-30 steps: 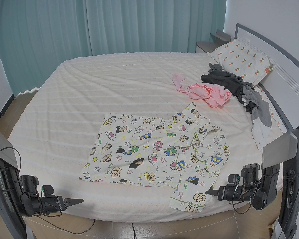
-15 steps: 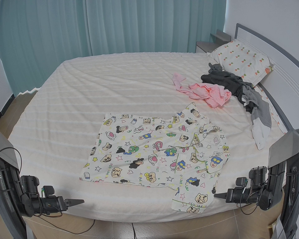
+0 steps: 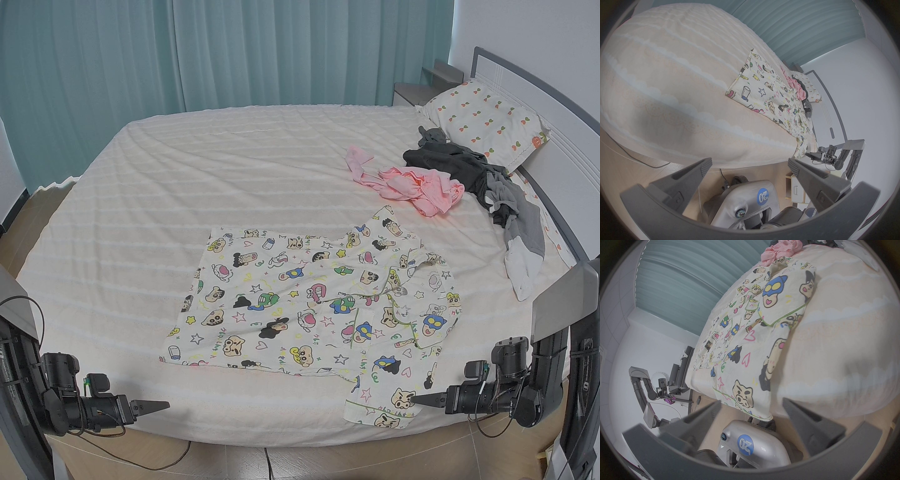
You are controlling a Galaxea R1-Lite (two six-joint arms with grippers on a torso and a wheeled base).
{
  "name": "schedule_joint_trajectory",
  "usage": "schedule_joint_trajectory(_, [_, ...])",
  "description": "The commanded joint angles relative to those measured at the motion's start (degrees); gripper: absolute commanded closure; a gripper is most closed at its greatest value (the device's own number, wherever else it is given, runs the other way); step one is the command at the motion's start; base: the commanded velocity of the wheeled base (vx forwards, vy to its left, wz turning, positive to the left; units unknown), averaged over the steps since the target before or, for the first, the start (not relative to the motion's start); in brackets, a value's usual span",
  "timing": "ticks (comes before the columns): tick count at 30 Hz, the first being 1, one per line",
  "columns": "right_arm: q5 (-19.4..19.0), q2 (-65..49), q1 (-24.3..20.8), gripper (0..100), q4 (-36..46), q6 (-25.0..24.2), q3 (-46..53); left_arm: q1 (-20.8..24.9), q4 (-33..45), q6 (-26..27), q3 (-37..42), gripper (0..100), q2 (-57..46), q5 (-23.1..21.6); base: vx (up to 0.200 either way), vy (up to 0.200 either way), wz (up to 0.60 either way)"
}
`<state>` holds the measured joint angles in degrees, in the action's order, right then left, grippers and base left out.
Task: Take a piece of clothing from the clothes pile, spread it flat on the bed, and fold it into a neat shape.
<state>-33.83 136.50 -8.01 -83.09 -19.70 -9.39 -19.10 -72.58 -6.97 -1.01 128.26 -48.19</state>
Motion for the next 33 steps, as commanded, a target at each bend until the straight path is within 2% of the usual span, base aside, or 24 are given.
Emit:
schedule_joint_trajectory(1, [0.78, -0.88, -2.01, 0, 0.03, -0.16, -0.37, 0.03, -0.01, 0.03, 0.66, 0, 0.33, -0.06, 0.0, 0.0, 0.0])
schedule_joint_trajectory(6, [3.24, -2.2, -4.91, 0, 1.97, -0.34, -3.36, 0.03, -0.1, 0.03, 0.66, 0, 0.33, -0.06, 0.0, 0.0, 0.0])
schedule_joint_trajectory(9, [6.23, -4.49, -7.2, 0, 6.36, -0.34, -5.82, 0.03, -0.1, 0.03, 0.66, 0, 0.33, -0.06, 0.0, 0.0, 0.0])
schedule_joint_trajectory(19, [10.36, -10.02, -13.17, 0, 17.35, -0.78, -8.98, -0.06, -0.1, 0.03, 0.66, 0, 0.24, -0.06, 0.0, 0.0, 0.0])
schedule_joint_trajectory(20, [12.03, -10.02, -14.05, 0, 17.7, -0.87, -9.07, -0.06, -0.1, 0.03, 0.66, 0, 0.24, -0.06, 0.0, 0.0, 0.0])
schedule_joint_trajectory(23, [14.93, -9.67, -15.02, 0, 17.79, -1.57, -9.77, -0.06, -0.1, 0.03, 0.66, 0, 0.24, -0.06, 0.0, 0.0, 0.0])
schedule_joint_trajectory(27, [16.95, -9.94, -15.28, 0, 18.05, -3.94, -11.71, -0.06, -0.19, 0.03, 0.66, 0, 0.24, -0.06, 0.0, 0.0, 0.0])
schedule_joint_trajectory(30, [19.5, -8.0, -14.84, 0, 20.69, -4.38, -13.82, -0.06, -0.1, 0.03, 0.66, 0, 0.24, -0.06, 0.0, 0.0, 0.0])
schedule_joint_trajectory(33, [20.21, -7.3, -14.84, 0, 22.01, -4.82, -14.96, -0.06, -0.19, 0.03, 0.66, 0, 0.24, -0.06, 0.0, 0.0, 0.0])
